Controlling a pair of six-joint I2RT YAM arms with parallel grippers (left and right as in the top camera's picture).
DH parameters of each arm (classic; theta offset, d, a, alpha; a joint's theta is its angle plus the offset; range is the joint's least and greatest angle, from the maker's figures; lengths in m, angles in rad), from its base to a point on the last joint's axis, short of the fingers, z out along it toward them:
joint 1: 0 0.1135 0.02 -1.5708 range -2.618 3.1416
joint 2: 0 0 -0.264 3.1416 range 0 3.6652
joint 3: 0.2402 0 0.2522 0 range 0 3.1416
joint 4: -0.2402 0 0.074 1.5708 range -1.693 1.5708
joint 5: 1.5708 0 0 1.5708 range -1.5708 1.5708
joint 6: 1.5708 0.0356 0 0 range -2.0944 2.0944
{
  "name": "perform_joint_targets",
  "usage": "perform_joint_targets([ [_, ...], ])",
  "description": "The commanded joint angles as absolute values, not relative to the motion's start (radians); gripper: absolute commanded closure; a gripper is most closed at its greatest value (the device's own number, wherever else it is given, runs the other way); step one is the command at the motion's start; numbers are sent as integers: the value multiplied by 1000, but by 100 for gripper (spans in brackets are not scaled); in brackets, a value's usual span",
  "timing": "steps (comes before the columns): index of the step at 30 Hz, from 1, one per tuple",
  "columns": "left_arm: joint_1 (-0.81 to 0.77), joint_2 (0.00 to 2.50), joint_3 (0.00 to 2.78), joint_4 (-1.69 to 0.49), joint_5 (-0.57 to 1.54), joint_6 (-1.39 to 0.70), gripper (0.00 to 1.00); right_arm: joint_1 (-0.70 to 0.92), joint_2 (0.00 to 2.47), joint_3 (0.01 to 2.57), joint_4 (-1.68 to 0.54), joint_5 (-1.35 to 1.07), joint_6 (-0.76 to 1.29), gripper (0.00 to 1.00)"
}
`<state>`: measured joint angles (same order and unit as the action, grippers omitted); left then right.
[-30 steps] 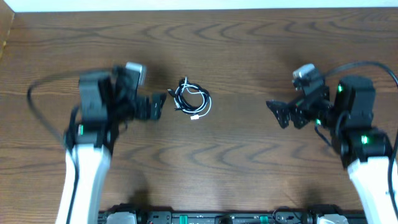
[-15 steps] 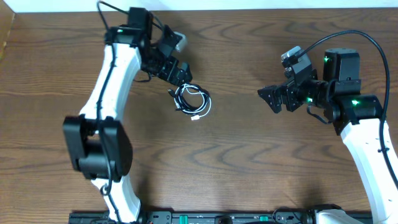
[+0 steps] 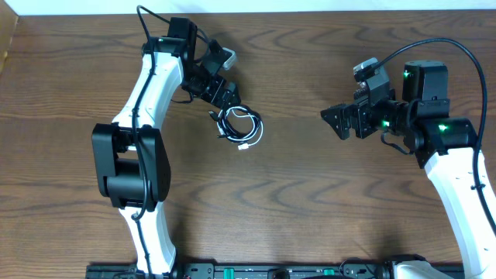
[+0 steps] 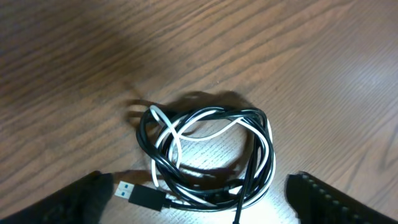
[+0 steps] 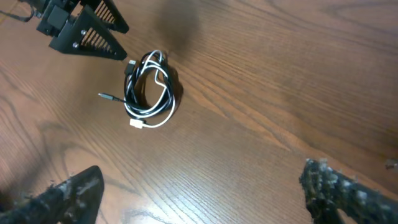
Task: Untangle cables
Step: 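Reach the left gripper to the cable bundle and grasp it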
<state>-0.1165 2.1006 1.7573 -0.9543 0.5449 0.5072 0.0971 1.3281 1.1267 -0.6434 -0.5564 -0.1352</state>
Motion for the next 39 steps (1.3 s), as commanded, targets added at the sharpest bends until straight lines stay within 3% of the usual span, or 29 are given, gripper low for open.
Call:
perform_joint_targets([
  [1,-129,2119,1768,-938,549,519,20,102,1327,1149,-643,-575,-124,1],
  [8,-136,2169,1752,-865,392,355,30,102,1327,1149,-649,-575,-124,2],
  [12,-136,2201,1751,-855,387,353,32,103,1327,1149,-648,-575,-124,1],
  [19,-136,2253,1751,-846,380,353,44,103,1327,1149,-649,-575,-124,2],
  [27,-136,2308,1751,-847,381,353,76,103,1327,1149,-648,-553,-124,2],
  [32,-137,2327,1721,-839,381,353,78,103,1327,1149,-648,-552,-124,2],
  [35,-137,2327,1705,-832,380,353,92,103,1327,1149,-647,-552,-124,1],
  [39,-135,2321,1715,-844,380,353,92,103,1327,1149,-645,-552,-124,1],
])
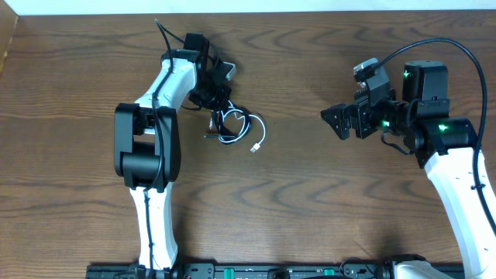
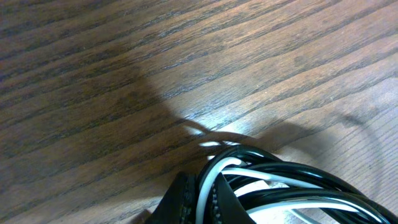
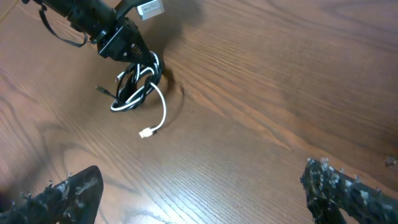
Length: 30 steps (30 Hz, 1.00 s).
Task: Untangle cables
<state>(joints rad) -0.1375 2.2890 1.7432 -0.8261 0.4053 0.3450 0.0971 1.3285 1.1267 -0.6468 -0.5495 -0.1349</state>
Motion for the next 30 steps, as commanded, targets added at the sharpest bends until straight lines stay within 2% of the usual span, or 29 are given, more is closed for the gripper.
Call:
perform_joint_targets([
  [1,-134,2313,1726,-858,380,353,93,103,1327,1149,-641,-553,-123,1],
  [6,-114,2222,1789,-914,380,353,92,113,1327,1149,-583,-553,-11,3],
  [8,-102,2136,1791,-915,380,334,93,125,1327,1149,-548,-551,42,8],
  [12,-102,2009,1791,-911,385,283,93,152,1329,1149,-496,-465,221,11],
  [16,-102,1926,1791,-903,503,271,92,190,1343,1149,-456,-451,277,11],
  [20,-102,1881,1791,-872,645,254,93,238,1380,1149,-412,-451,317,16],
  [24,-102,1884,1790,-854,651,185,93,281,1417,1149,-354,-455,355,16],
  [30,-102,1884,1790,-839,724,75,93,371,1514,1149,-215,-455,444,25],
])
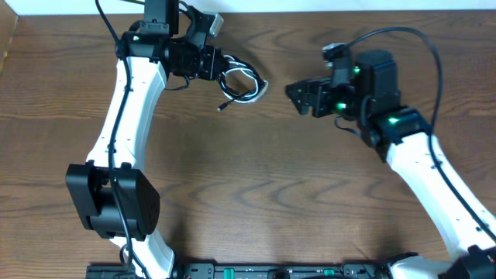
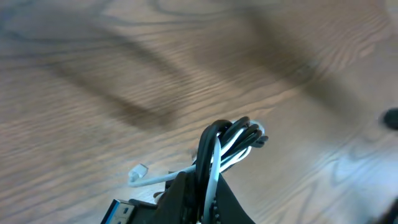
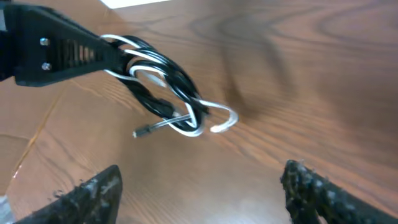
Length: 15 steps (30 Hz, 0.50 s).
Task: Untangle cables
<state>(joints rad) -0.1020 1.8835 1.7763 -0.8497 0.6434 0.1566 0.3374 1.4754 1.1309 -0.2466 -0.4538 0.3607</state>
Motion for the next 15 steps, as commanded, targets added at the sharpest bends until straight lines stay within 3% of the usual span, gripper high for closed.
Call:
perform_joint_targets([
  [1,-102,1884,1790,-834,725,40,93,380,1525,1149,-197,-455,475,27],
  [9,-102,1884,1790,-824,726,-170,92,435,1545,1149,-114,-404,620,35],
  [15,-102,1884,1790,-825,807,-233,93,453,1551,1149,-209,-231,619,36],
])
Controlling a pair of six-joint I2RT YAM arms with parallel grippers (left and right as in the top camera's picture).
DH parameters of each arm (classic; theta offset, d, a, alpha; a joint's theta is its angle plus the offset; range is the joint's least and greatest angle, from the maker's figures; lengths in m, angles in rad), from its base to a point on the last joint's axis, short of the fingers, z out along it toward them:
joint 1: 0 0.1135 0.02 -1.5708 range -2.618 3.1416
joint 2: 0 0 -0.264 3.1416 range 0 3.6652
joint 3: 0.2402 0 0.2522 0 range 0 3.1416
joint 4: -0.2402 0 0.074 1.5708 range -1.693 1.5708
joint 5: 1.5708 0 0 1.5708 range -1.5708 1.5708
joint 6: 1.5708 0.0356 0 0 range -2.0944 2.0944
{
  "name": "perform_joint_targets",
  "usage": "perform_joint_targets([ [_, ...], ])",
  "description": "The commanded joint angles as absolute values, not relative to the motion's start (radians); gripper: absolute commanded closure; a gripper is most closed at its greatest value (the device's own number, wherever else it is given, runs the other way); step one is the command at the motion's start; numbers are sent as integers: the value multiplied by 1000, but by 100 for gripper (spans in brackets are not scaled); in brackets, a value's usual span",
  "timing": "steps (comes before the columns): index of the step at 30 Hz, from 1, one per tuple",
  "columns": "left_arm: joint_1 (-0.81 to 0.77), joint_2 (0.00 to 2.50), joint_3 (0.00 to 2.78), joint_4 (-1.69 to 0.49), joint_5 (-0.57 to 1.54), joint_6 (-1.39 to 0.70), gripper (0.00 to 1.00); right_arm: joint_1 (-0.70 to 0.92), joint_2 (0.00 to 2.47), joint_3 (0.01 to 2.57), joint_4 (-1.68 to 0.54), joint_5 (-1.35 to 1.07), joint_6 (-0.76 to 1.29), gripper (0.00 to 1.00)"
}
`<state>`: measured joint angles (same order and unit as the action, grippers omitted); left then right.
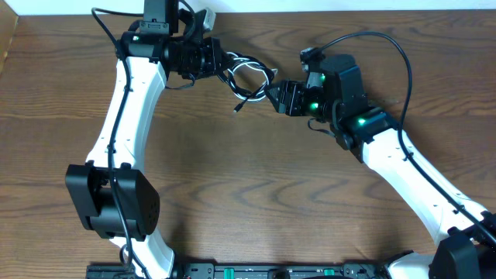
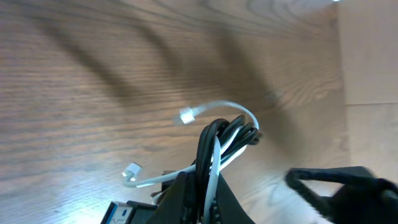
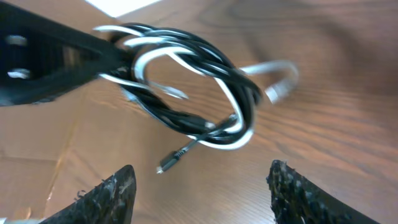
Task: Untangle cables
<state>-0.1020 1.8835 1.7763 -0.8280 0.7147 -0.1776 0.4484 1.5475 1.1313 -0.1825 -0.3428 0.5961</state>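
Note:
A tangled coil of black and white cables [image 1: 249,78] hangs above the table at the back centre, held up by my left gripper [image 1: 220,64], which is shut on it. In the left wrist view the coil [image 2: 219,143] rises from between the shut fingers, a white plug [image 2: 186,115] sticking out. My right gripper [image 1: 277,95] is open just right of the coil. Its wrist view shows the coil [image 3: 193,87] close ahead, with a loose black plug [image 3: 173,159] dangling, and its two fingers [image 3: 106,196] wide apart below.
The wooden table [image 1: 248,194] lies under both arms. A pale wall edge [image 1: 310,5] runs along the back. The left arm's own black cable [image 1: 116,15] loops near the back left.
My right gripper has moved left, closer to the coil, now just beside it. The left gripper still holds the coil raised, shifted slightly right.
The coil lay on the table with my left gripper open beside it and the right arm far right. Then the left gripper was shut on the coil. Later it held the coil lifted at the back, with the right gripper nearer, and now beside it.

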Motion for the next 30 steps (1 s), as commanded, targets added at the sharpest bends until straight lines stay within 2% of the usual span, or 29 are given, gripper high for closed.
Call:
perform_joint_targets([
  [1,-102,1884,1790,-825,832,-242,93,453,1555,1149,-214,-222,614,36],
  [10,-142,1884,1790,-825,966,-268,93,453,1655,1148,-145,-213,612,37],
  [15,-162,1884,1790,-828,980,-267,93,448,1698,1148,-233,53,753,27],
  [22,-120,1884,1790,-827,980,-263,93,373,1698,1148,-430,204,754,31],
  [30,-81,1884,1790,-827,979,-256,93,268,1698,1148,-543,162,650,36],
])
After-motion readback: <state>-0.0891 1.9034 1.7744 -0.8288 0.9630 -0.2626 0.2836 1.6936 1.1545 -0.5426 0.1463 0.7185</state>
